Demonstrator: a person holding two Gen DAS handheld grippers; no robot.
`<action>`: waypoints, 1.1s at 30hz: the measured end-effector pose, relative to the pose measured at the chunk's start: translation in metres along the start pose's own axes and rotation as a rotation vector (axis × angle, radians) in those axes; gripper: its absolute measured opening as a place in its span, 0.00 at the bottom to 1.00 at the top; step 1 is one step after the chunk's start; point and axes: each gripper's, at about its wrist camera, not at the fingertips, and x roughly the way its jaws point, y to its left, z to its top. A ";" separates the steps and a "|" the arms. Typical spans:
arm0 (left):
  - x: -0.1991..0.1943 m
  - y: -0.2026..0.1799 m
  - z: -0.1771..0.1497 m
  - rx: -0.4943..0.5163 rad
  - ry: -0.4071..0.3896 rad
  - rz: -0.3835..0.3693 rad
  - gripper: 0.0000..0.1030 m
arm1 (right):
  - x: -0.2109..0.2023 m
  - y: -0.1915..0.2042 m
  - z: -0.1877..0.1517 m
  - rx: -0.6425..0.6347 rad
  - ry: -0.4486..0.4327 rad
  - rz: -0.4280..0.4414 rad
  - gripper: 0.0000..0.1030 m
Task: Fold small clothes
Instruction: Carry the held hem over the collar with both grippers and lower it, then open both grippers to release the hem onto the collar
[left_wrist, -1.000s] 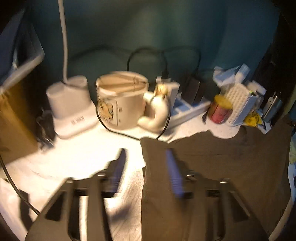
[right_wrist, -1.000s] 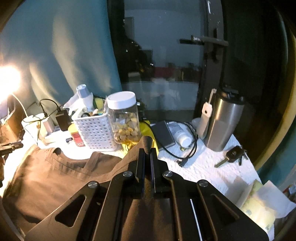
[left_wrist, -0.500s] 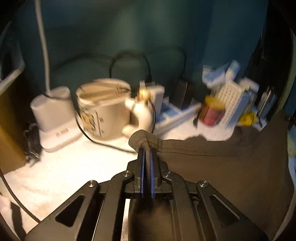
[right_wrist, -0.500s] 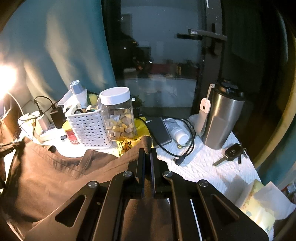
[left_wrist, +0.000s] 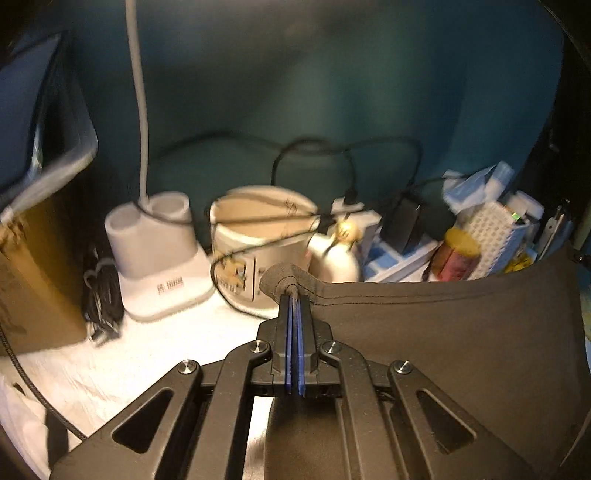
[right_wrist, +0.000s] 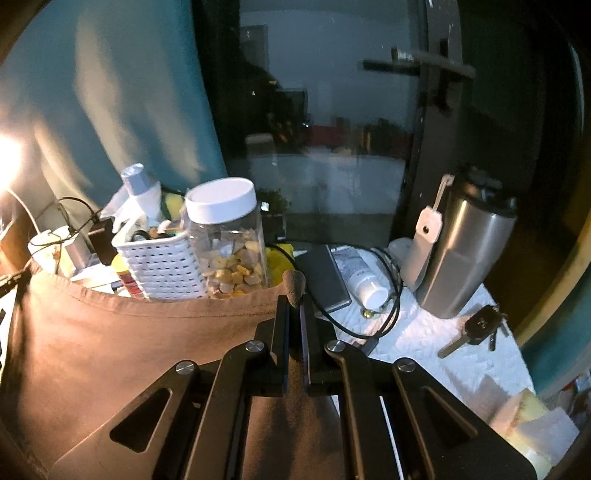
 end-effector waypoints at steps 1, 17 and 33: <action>0.003 -0.001 -0.002 0.003 0.012 0.004 0.01 | 0.006 -0.001 -0.001 0.007 0.011 -0.002 0.06; -0.007 0.001 -0.012 -0.002 0.109 0.060 0.03 | 0.025 -0.009 -0.025 0.037 0.125 -0.097 0.48; -0.060 -0.011 -0.039 -0.014 0.105 0.009 0.36 | -0.032 -0.015 -0.053 0.070 0.112 -0.084 0.48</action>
